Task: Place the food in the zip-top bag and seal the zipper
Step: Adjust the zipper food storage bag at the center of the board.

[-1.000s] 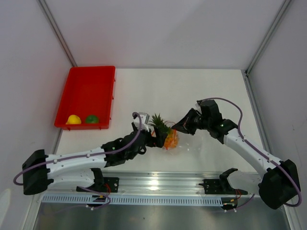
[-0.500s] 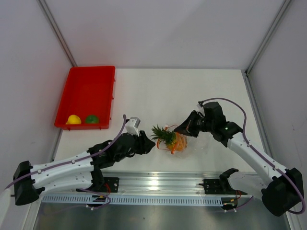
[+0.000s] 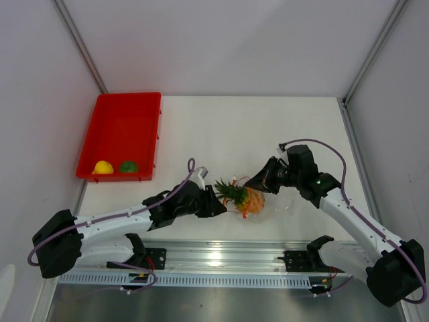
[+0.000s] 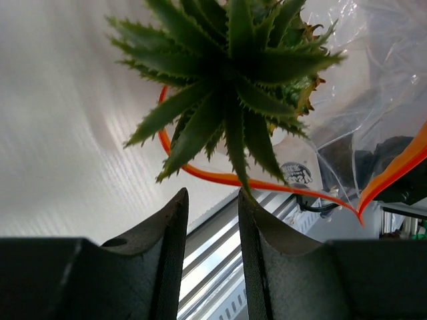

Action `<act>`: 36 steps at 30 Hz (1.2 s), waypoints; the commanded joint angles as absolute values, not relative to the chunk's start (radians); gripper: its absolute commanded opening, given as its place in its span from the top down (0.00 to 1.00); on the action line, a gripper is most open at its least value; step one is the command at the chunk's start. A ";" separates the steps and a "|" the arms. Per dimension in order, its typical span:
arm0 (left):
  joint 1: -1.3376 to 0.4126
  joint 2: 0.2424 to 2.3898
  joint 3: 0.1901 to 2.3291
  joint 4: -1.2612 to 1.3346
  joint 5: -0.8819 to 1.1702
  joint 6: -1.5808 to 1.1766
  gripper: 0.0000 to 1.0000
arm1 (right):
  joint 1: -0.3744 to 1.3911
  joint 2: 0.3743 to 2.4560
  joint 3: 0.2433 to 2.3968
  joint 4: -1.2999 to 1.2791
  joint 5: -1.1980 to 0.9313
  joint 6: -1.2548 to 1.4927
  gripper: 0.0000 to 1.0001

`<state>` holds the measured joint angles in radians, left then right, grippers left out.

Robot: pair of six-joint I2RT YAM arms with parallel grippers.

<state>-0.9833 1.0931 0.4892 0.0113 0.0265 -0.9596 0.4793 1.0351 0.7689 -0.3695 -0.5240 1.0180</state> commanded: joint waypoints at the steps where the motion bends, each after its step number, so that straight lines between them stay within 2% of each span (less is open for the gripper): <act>1: -0.962 1.124 0.486 0.133 0.087 -0.999 0.62 | 0.469 1.009 0.776 -0.344 -0.557 1.002 1.00; 4: -0.953 1.155 0.497 0.143 0.089 -0.996 0.64 | 0.465 1.005 0.773 -0.344 -0.560 1.002 1.00; 10: -0.923 1.186 0.486 0.155 0.092 -0.980 0.74 | 0.465 1.000 0.772 -0.345 -0.560 1.003 1.00; 15: -0.922 1.219 0.483 0.179 0.109 -0.991 0.74 | 0.465 1.003 0.764 -0.333 -0.561 1.009 1.00; 22: -0.888 1.269 0.466 0.232 0.149 -1.008 0.66 | 0.465 1.006 0.767 -0.334 -0.561 1.009 1.00; 27: -0.867 1.243 0.419 0.298 0.158 -1.042 0.66 | 0.463 1.006 0.765 -0.339 -0.560 1.005 1.00; 32: -0.854 1.233 0.402 0.297 0.158 -1.066 0.68 | 0.463 1.009 0.761 -0.330 -0.557 1.009 1.00; 36: -0.833 1.249 0.397 0.319 0.170 -1.095 0.75 | 0.463 1.009 0.759 -0.325 -0.560 1.012 1.00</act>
<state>-0.8547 1.2594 0.4042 0.2584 0.1505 -1.0557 0.4671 1.0237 0.7643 -0.3679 -0.5381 1.0161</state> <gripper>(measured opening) 0.260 0.006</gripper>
